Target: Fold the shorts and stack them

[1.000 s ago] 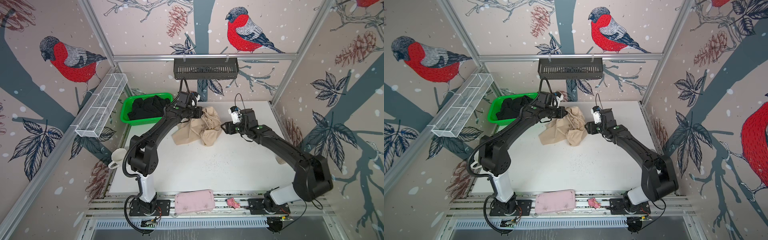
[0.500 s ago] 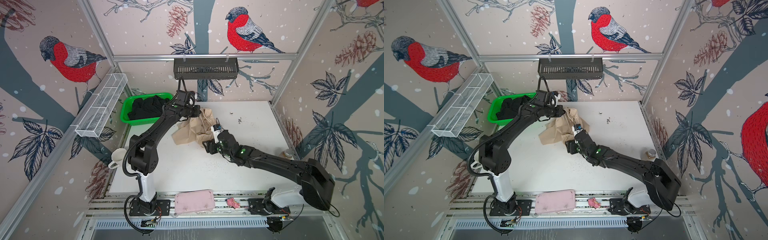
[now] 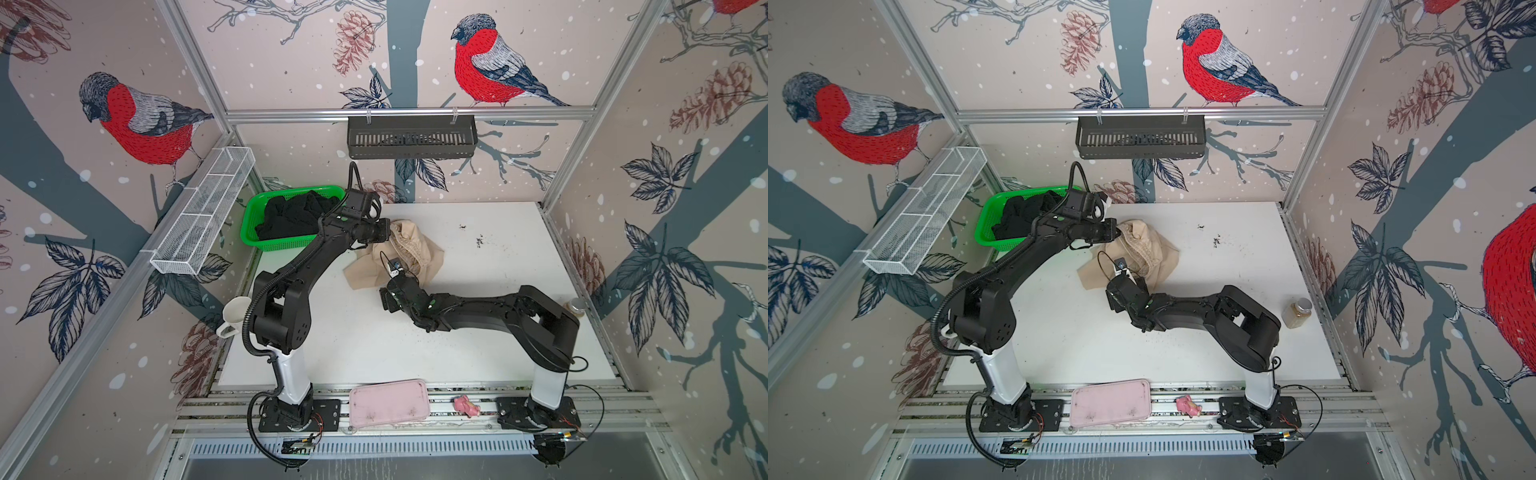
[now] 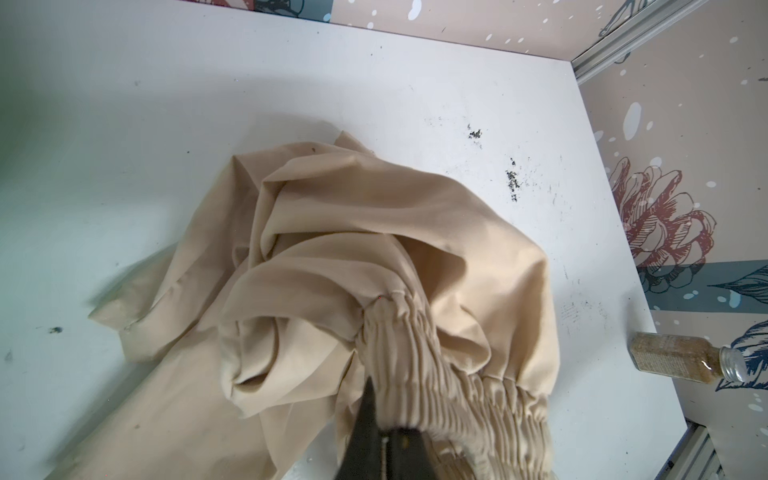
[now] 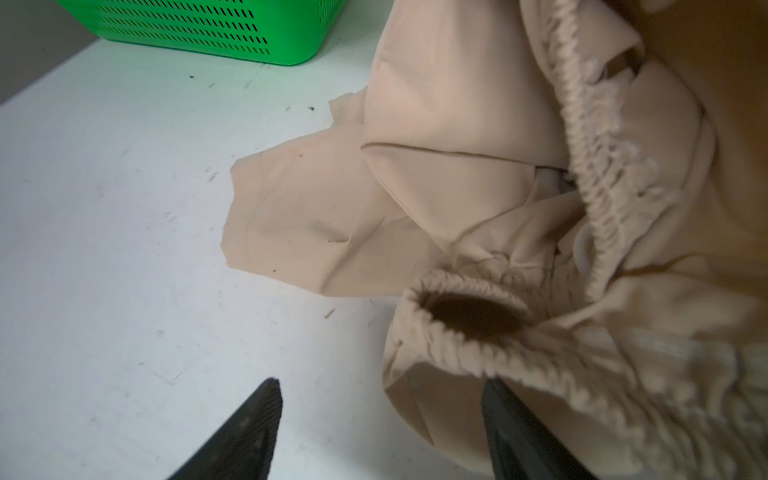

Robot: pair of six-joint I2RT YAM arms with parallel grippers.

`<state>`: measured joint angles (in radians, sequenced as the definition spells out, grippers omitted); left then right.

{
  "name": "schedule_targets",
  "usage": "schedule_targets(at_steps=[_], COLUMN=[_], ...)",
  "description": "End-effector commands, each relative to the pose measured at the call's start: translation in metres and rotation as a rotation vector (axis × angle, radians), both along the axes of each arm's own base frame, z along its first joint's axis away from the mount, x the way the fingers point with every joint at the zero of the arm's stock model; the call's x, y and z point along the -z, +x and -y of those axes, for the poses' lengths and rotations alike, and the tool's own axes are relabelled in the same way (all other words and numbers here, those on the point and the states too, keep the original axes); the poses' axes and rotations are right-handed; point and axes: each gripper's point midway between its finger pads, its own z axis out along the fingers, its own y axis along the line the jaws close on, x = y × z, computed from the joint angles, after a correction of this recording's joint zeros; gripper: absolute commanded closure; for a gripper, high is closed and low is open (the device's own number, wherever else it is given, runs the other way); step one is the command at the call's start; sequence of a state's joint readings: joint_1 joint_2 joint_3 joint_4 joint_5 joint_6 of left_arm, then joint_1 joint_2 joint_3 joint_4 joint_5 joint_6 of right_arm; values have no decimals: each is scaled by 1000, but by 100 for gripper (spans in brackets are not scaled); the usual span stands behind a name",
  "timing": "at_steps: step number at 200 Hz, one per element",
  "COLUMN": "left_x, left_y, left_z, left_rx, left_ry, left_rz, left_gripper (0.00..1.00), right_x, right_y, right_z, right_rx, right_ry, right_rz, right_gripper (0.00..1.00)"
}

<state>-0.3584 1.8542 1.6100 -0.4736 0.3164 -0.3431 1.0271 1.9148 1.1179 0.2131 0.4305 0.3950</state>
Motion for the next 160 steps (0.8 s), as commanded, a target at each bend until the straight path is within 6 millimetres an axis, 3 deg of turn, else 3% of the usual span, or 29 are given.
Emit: schedule_targets(at_steps=[1, 21, 41, 60, 100, 138, 160], left_x=[-7, -8, -8, -11, -54, -116, -164], left_y=[2, 0, 0, 3, 7, -8, -22], left_z=[-8, -12, -19, -39, -86, -81, -83], left_rx=[-17, -20, -30, -71, -190, -100, -87], left_ry=[-6, 10, 54, 163, 362, 345, 322], left_rz=[25, 31, 35, 54, 129, 275, 392], left_gripper=[100, 100, 100, 100, 100, 100, 100], right_x=[6, 8, -6, -28, -96, -177, -226], right_y=[18, 25, 25, 21, 22, 27, 26], right_z=[15, 18, 19, 33, 98, 142, 160], right_rx=[73, 68, 46, 36, -8, -108, -123], right_ry=[-144, -128, -91, -63, 36, 31, 39], right_rz=[78, 79, 88, 91, 87, 168, 255], right_gripper=[24, 40, 78, 95, 98, 98, 98])
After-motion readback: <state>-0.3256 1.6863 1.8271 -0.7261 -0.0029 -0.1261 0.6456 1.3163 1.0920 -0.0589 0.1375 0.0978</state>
